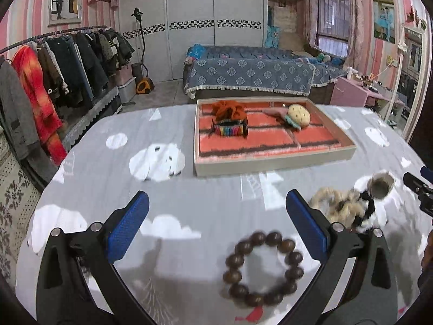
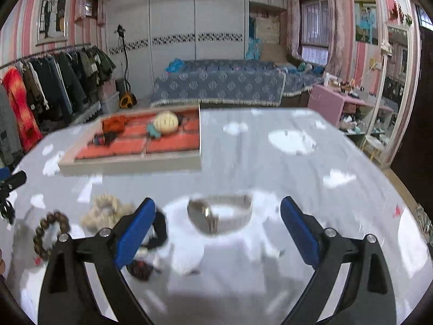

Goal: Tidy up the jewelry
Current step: 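Withdraw both tools from the tray, moving the right tool toward the white-band watch, then grasp the wooden bead bracelet with the left tool while the right tool grasps the black braided knot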

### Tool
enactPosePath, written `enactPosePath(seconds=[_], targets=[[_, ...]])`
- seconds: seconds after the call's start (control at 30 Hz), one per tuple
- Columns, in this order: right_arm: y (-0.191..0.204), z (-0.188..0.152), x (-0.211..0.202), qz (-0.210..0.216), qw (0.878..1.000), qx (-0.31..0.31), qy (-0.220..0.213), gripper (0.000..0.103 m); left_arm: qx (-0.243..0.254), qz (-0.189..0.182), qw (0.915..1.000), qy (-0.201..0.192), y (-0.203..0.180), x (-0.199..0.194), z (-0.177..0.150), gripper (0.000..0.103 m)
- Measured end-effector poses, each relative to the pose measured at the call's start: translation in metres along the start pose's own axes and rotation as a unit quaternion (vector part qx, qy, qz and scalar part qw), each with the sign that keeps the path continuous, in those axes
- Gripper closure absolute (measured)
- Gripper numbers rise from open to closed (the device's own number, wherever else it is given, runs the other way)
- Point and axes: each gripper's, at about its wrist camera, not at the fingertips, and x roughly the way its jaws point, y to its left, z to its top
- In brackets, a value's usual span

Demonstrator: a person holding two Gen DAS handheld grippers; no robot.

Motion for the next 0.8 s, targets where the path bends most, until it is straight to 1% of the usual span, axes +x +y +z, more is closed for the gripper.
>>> enactPosePath(seconds=[0.13,0.2,0.3,0.4,0.53,0.6,0.7,0.8], targets=[[0.003,-0.018,0.003,-0.008,1.0,0.004,0.022,0.011,0.005,0.008,0.9999,0.006,0.0,0.0,-0.019,0.005],[0.006,-0.022,0.001,-0.006,1.0,0.004,0.022,0.011,0.004,0.012,0.9999,0.008,0.001,0.001,-0.027,0.005],[0.012,-0.029,-0.005,-0.002,1.0,-0.005,0.02,0.011,0.0,0.009,0.9998,0.015,0.003,0.005,-0.034,0.005],[0.019,-0.035,-0.004,-0.001,1.0,-0.018,0.025,0.011,-0.002,0.008,0.9997,0.023,0.003,0.01,-0.039,0.005],[0.027,-0.041,0.002,0.004,0.999,-0.029,0.041,0.011,0.001,0.005,0.9997,0.024,0.003,0.011,-0.044,0.005],[0.029,-0.043,0.003,0.001,0.998,-0.029,0.046,0.012,0.001,0.002,0.9997,0.026,0.003,0.012,-0.046,0.006],[0.031,-0.044,0.002,0.01,0.998,-0.024,0.049,0.012,-0.003,-0.003,0.9995,0.032,0.004,0.014,-0.049,0.006],[0.04,-0.046,0.003,0.009,0.998,-0.041,0.053,0.012,-0.004,-0.005,0.9992,0.04,0.005,0.016,-0.052,0.006]])
